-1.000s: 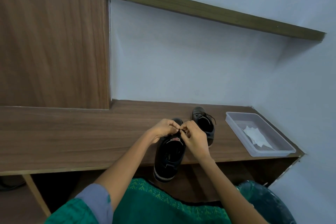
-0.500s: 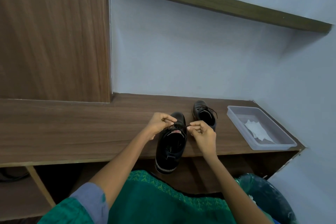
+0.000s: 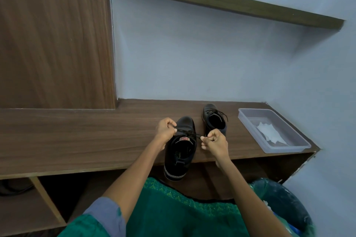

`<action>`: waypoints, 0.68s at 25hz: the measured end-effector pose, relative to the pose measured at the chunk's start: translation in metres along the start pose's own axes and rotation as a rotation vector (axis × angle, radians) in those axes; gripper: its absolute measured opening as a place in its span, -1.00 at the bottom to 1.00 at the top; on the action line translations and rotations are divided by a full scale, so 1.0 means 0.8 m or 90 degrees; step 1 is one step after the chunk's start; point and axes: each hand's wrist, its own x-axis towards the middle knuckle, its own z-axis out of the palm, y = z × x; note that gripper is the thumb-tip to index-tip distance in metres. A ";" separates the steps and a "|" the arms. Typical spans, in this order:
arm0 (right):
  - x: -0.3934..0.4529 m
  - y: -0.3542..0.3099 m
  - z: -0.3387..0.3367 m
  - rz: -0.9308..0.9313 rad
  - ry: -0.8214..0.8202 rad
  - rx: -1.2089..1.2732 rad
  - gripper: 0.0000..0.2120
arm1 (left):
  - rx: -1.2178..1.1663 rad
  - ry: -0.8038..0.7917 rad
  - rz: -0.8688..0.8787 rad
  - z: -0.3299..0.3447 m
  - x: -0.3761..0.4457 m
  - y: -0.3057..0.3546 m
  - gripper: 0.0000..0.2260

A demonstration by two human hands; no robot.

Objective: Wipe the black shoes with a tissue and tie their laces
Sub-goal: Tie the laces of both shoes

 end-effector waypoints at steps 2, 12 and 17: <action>-0.003 0.000 0.002 0.013 -0.006 -0.004 -0.85 | 0.060 -0.014 0.037 0.001 -0.003 0.000 -0.75; -0.043 -0.002 0.014 0.084 -0.077 -0.096 -0.70 | 0.178 -0.012 0.063 -0.008 -0.021 -0.010 -0.86; -0.068 -0.019 0.027 0.140 -0.161 -0.139 -0.61 | 0.240 -0.064 0.156 -0.006 -0.026 -0.013 -0.77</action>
